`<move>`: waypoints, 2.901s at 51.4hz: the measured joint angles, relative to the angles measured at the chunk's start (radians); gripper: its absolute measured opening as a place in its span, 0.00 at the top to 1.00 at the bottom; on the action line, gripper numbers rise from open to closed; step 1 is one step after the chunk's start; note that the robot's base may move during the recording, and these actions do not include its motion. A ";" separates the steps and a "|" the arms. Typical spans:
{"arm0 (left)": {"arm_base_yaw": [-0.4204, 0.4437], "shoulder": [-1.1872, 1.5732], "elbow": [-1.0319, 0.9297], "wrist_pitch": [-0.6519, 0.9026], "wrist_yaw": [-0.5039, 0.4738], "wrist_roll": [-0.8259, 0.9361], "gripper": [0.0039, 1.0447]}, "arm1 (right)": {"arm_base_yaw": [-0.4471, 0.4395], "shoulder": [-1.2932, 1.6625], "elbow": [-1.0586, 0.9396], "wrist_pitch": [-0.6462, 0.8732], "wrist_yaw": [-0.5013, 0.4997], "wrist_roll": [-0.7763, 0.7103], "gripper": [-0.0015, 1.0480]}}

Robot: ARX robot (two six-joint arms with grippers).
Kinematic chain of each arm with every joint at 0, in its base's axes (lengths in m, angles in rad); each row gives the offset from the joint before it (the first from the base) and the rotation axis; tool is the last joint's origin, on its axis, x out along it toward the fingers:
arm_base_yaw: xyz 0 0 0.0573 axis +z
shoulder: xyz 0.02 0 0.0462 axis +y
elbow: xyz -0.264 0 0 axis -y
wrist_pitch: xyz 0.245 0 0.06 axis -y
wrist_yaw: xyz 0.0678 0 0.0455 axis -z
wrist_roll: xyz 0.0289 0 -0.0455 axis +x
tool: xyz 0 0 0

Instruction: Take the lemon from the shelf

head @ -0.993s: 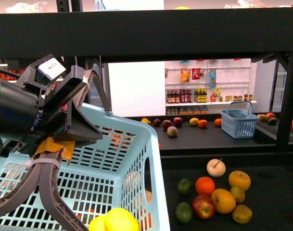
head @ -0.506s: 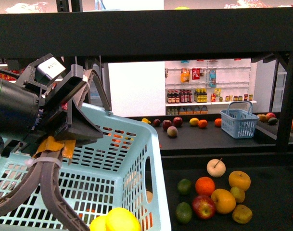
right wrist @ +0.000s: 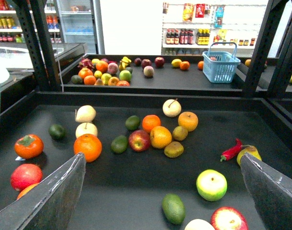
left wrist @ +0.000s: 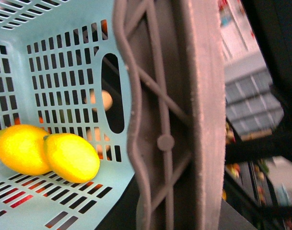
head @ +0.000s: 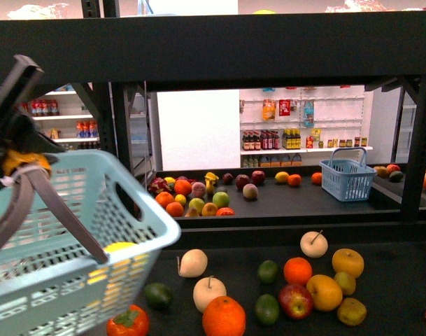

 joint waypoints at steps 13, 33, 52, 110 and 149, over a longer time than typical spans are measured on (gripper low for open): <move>0.189 0.014 0.008 0.059 -0.175 -0.178 0.88 | 0.000 0.000 0.000 0.000 0.000 0.000 0.07; 0.315 0.166 0.080 0.158 -0.156 -0.392 0.88 | 0.000 0.000 0.000 0.000 0.000 0.001 0.07; 0.369 0.222 0.092 0.182 -0.172 -0.451 0.86 | 0.000 0.000 0.000 0.000 0.000 0.001 0.07; 0.386 -0.100 -0.014 -0.165 -0.139 -0.027 0.07 | 0.000 0.000 0.000 0.000 0.000 0.001 0.07; -0.028 -1.205 -0.681 -0.335 -0.204 0.826 0.48 | 0.000 0.000 0.000 0.000 0.000 0.001 0.07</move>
